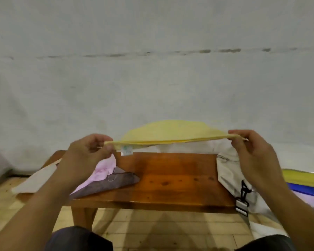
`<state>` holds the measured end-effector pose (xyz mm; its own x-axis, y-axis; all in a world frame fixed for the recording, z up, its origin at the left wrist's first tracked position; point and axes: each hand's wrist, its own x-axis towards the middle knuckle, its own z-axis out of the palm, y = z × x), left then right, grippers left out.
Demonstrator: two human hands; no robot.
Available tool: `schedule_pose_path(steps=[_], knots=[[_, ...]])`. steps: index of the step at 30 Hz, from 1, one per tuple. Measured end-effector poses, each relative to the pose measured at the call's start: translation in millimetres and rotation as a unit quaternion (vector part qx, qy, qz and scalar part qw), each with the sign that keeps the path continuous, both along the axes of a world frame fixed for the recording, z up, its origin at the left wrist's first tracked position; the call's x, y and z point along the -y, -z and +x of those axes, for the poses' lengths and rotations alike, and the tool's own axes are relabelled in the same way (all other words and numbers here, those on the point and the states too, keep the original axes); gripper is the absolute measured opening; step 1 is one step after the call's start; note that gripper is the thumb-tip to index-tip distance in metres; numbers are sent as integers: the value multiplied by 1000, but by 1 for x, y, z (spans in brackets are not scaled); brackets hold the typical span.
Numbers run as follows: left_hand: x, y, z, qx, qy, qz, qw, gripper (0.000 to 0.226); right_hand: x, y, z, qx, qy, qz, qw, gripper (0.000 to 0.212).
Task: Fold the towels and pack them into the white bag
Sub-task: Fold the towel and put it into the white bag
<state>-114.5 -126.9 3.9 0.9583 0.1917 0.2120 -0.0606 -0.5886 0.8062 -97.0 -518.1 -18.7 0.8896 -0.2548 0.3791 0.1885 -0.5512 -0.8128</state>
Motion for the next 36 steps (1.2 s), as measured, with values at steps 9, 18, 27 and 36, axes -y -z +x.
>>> schedule_pose_path(steps=[9,18,27,36], knots=[[2,141,-38,-242,71,54,966,4,7,144,-56,-256,-53,-88,961,12],[4,147,-40,-244,79,91,962,2,15,163,-79,-270,-123,-192,935,14],[-1,147,-49,-340,169,120,917,9,19,158,-95,-353,-104,-161,916,9],[6,97,-2,-270,114,-44,955,13,17,115,-43,-232,-51,-79,968,11]])
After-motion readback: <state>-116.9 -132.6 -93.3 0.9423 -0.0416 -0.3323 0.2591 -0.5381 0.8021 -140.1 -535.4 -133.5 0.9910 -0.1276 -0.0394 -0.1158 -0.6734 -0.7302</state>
